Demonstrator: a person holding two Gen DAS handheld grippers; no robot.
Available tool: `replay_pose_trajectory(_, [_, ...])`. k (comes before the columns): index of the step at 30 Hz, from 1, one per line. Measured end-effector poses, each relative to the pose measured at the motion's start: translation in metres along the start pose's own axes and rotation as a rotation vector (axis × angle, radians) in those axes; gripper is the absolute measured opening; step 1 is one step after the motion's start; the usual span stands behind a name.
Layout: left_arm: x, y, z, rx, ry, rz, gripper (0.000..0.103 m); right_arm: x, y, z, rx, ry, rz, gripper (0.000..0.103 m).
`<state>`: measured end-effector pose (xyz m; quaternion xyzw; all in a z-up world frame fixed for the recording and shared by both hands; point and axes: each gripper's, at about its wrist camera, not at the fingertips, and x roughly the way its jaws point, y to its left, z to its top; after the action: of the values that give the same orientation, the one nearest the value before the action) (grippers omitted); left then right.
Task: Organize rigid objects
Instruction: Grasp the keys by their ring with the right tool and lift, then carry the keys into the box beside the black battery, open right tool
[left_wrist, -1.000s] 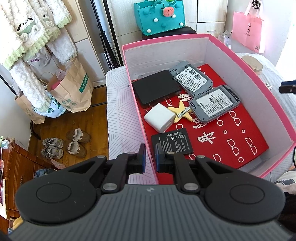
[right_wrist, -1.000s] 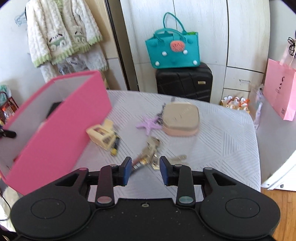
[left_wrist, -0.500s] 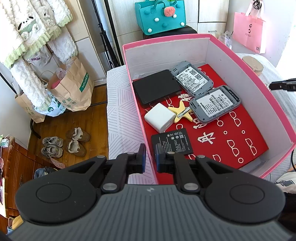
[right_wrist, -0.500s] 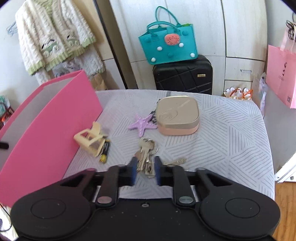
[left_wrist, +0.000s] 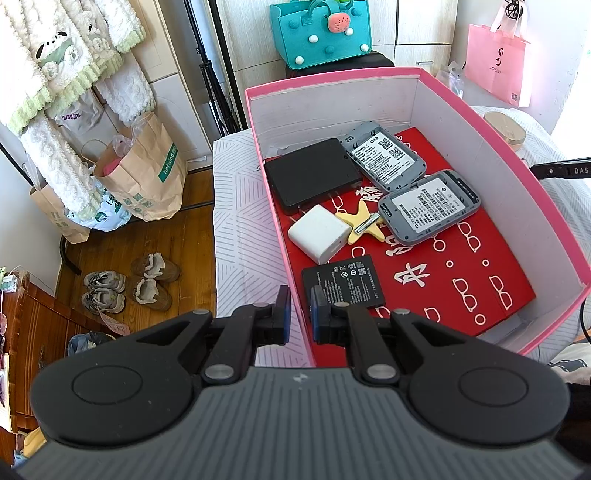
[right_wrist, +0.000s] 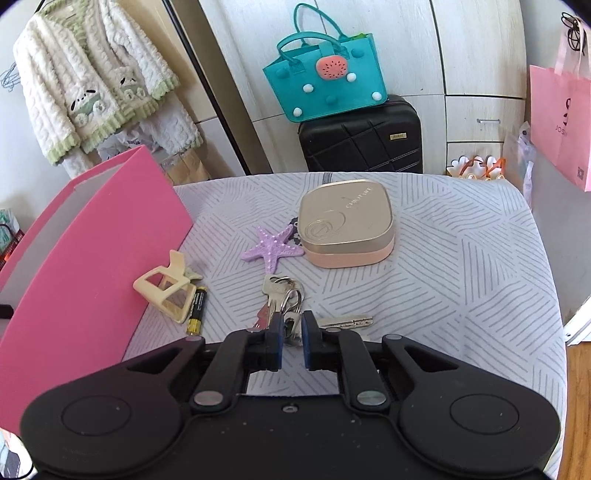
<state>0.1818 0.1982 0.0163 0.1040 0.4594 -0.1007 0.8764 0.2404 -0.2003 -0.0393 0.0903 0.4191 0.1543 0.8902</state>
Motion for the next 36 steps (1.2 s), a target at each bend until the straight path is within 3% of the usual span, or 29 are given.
replay_pose_trajectory(9, [0.0, 0.0, 0.0, 0.0, -0.001, 0.0, 0.01, 0.008, -0.001, 0.008, 0.034, -0.005, 0.032, 0.022])
replay_pose_trajectory(11, [0.0, 0.0, 0.0, -0.002, 0.0, -0.001, 0.01, 0.014, -0.003, 0.007, 0.042, 0.01, 0.022, 0.005])
replay_pose_trajectory(21, [-0.001, 0.001, 0.0, -0.003, -0.002, -0.003, 0.01, -0.032, -0.007, 0.02, 0.137, -0.082, 0.133, 0.005])
replay_pose_trajectory(26, [-0.002, 0.001, 0.0, -0.005, -0.004, -0.004, 0.01, -0.053, 0.017, 0.031, 0.095, -0.103, 0.2, 0.005])
replay_pose_trajectory(36, [-0.001, 0.001, 0.001, -0.006, -0.004, -0.004, 0.01, -0.086, 0.11, 0.06, -0.125, -0.126, 0.399, 0.005])
